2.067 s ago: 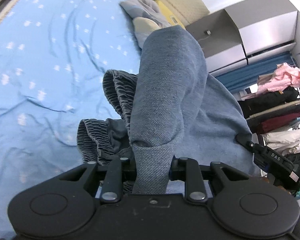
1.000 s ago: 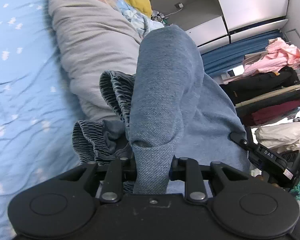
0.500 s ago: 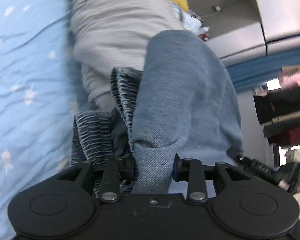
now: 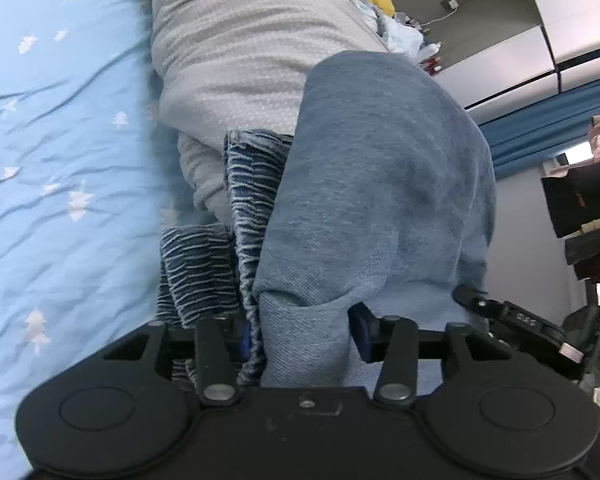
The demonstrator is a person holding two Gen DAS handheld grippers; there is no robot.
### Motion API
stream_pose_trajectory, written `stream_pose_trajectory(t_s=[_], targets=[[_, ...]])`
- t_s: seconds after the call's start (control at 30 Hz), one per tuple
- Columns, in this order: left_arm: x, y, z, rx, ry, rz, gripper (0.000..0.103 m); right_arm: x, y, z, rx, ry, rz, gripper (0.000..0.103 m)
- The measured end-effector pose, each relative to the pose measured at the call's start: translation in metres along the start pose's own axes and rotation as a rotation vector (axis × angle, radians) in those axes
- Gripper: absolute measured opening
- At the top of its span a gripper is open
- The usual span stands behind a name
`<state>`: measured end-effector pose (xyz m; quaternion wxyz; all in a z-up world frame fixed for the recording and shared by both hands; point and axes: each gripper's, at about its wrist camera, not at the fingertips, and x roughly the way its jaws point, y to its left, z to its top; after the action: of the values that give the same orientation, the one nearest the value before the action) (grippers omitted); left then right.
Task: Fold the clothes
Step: 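Lift the folded jeans with both grippers and carry them to the bed edge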
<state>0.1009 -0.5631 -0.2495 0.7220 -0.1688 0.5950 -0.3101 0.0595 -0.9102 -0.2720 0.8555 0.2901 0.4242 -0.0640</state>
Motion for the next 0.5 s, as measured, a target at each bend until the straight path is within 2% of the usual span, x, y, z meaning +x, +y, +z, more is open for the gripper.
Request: stream_pose_trajectory(t_s=[0.13, 0.2, 0.33, 0.5], targets=[[-0.014, -0.010, -0.004, 0.034, -0.008, 0.043, 0.063, -0.021, 0.007, -0.002, -0.025, -0.022, -0.041, 0.029], [-0.025, -0.017, -0.007, 0.064, -0.019, 0.066, 0.068, -0.037, 0.012, -0.006, -0.045, -0.042, -0.061, 0.030], [-0.054, -0.027, -0.013, 0.125, -0.056, 0.103, 0.077, -0.063, 0.028, -0.014, -0.091, -0.086, -0.092, 0.031], [-0.100, -0.031, -0.019, 0.198, -0.120, 0.165, 0.081, -0.076, 0.058, -0.020, -0.108, -0.125, -0.099, 0.030]])
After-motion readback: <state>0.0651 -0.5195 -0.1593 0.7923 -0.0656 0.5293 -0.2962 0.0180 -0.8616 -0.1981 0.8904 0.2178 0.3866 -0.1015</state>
